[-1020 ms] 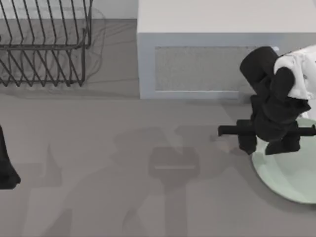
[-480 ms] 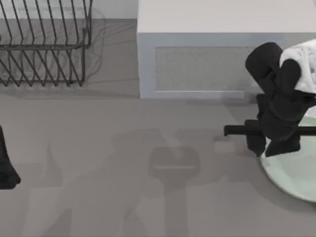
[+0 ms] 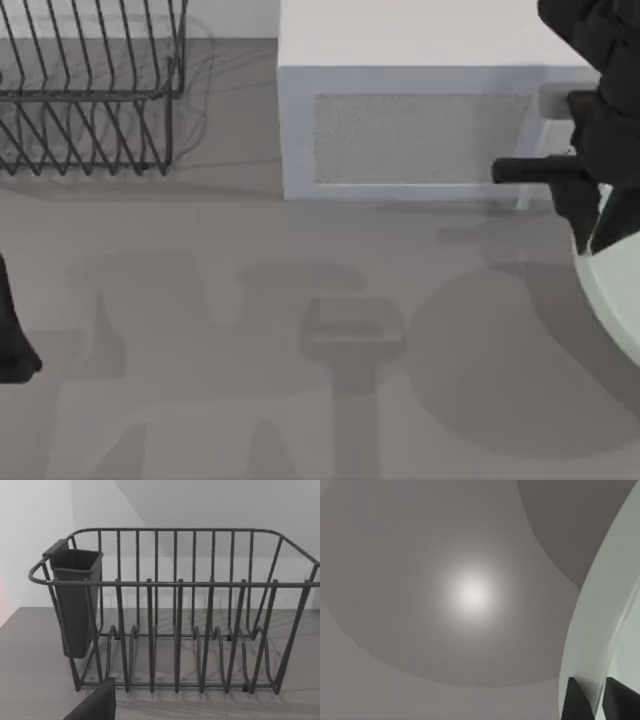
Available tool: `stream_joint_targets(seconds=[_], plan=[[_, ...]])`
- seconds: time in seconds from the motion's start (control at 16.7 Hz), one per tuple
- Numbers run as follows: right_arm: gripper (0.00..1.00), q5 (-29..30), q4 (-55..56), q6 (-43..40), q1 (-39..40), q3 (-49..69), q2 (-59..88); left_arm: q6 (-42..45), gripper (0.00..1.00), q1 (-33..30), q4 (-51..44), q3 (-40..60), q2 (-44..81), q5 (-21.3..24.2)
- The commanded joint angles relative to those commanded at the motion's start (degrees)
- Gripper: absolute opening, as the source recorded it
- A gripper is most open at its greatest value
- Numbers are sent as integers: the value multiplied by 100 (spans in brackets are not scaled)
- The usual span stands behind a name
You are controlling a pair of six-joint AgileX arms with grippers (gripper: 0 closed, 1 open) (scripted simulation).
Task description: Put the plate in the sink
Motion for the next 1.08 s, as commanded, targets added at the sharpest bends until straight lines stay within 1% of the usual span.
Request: stream_joint_targets(seconds=[0.24,0.48,0.6,0.96,1.08], plan=[[0,8,-1222,17,13,1955,113,0,100,0,0,0,0,0],[0,12,-1706,36,172,3075,346,0,100,0,0,0,0,0],[0,15,-1808,47,225,3287,444,0,100,0,0,0,0,0],[0,13,-1809,51,201,3307,435,0,100,0,0,0,0,0],[0,35,-1830,-30,130,3490,518,0,100,0,0,0,0,0]])
